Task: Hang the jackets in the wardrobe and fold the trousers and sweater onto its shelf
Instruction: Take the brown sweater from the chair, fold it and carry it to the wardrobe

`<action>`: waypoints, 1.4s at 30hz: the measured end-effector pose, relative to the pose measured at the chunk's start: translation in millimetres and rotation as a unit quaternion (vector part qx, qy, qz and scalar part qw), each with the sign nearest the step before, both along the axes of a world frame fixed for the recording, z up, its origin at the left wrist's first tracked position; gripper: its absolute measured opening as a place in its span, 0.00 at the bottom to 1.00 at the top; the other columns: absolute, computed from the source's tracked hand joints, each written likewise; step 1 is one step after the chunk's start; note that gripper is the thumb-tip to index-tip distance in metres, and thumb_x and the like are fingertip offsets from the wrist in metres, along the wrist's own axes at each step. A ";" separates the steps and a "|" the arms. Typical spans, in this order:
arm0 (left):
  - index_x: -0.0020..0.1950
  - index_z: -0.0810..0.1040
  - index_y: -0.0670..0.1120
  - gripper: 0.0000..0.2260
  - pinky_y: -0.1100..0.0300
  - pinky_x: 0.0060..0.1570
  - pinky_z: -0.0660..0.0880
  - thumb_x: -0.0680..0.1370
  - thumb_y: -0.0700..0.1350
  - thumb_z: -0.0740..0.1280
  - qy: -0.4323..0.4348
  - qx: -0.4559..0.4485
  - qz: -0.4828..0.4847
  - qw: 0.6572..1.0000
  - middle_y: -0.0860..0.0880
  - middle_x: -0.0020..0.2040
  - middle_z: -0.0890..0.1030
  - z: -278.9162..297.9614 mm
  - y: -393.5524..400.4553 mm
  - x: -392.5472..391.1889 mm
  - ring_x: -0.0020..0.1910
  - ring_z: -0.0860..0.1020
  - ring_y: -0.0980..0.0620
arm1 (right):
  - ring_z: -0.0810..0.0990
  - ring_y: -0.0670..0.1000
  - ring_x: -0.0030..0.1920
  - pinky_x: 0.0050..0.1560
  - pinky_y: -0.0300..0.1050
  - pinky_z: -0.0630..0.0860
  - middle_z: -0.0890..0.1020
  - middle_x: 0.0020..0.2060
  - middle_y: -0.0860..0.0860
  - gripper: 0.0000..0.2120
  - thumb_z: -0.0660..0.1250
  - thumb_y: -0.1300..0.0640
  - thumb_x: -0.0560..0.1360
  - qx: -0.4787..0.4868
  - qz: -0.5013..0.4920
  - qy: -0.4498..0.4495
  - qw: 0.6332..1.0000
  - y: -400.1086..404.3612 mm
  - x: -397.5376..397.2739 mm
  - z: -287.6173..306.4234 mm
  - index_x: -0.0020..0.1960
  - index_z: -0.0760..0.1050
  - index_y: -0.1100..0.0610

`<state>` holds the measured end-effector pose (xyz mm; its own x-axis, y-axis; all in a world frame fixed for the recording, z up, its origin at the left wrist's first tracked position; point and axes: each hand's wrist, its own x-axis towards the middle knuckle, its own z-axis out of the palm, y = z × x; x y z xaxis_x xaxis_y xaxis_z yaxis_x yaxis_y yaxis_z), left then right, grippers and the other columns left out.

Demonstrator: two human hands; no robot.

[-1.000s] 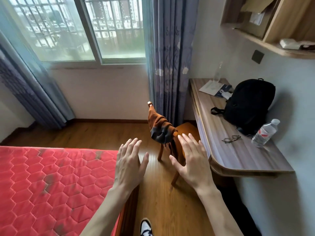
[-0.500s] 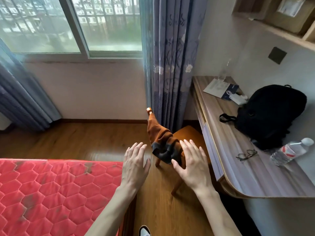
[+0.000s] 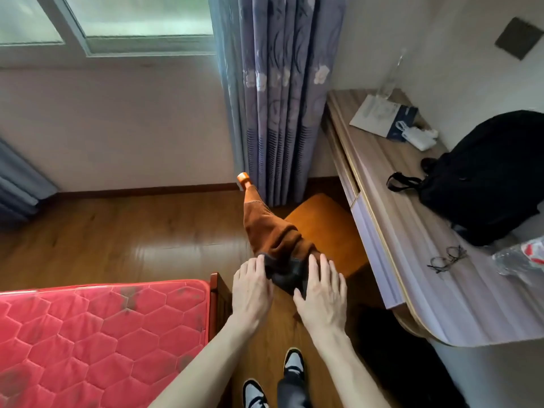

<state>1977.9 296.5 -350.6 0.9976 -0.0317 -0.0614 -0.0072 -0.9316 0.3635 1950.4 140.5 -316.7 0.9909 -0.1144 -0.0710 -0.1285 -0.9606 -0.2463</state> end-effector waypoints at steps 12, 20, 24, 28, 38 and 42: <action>0.76 0.71 0.44 0.22 0.49 0.67 0.77 0.82 0.42 0.68 0.031 -0.114 0.012 0.993 0.42 0.72 0.72 -35.5 -4.9 59.2 0.67 0.75 0.42 | 0.63 0.63 0.81 0.77 0.60 0.64 0.62 0.81 0.59 0.53 0.81 0.55 0.71 -0.065 0.111 0.054 0.990 -30.9 34.9 -26.8 0.85 0.51 0.55; 0.52 0.76 0.42 0.08 0.46 0.52 0.76 0.77 0.44 0.63 -0.038 -0.163 0.055 0.984 0.45 0.52 0.76 -17.5 16.6 63.7 0.50 0.74 0.45 | 0.77 0.58 0.72 0.73 0.55 0.73 0.78 0.71 0.56 0.34 0.78 0.62 0.74 0.066 0.111 0.020 0.991 -48.1 44.4 -17.2 0.78 0.70 0.58; 0.57 0.77 0.41 0.14 0.48 0.60 0.76 0.74 0.44 0.60 -0.118 -0.167 0.036 0.978 0.45 0.60 0.79 4.7 44.5 53.1 0.59 0.76 0.45 | 0.78 0.57 0.69 0.74 0.56 0.71 0.82 0.66 0.55 0.27 0.76 0.62 0.75 0.117 0.106 0.003 0.987 -62.6 52.8 -1.4 0.73 0.75 0.58; 0.57 0.78 0.44 0.13 0.52 0.62 0.76 0.76 0.44 0.59 -0.145 -0.239 0.046 0.959 0.45 0.61 0.82 34.9 42.1 56.8 0.61 0.79 0.48 | 0.83 0.56 0.57 0.64 0.59 0.79 0.84 0.55 0.53 0.13 0.71 0.62 0.80 0.180 0.108 -0.057 0.976 -67.6 65.1 14.7 0.64 0.78 0.59; 0.45 0.67 0.49 0.06 0.58 0.32 0.67 0.82 0.46 0.55 -0.137 -0.359 0.034 0.922 0.54 0.33 0.71 118.8 6.4 99.7 0.31 0.69 0.55 | 0.82 0.41 0.47 0.47 0.24 0.73 0.83 0.44 0.48 0.11 0.57 0.53 0.86 0.380 0.115 -0.146 0.906 -85.7 120.8 93.5 0.53 0.77 0.54; 0.44 0.70 0.50 0.11 0.48 0.38 0.73 0.82 0.54 0.58 -0.157 -0.323 0.000 0.933 0.50 0.35 0.76 159.8 16.2 105.2 0.35 0.76 0.50 | 0.81 0.44 0.40 0.40 0.29 0.73 0.82 0.38 0.46 0.14 0.57 0.53 0.85 0.416 0.133 -0.166 0.884 -93.4 135.9 139.7 0.47 0.78 0.54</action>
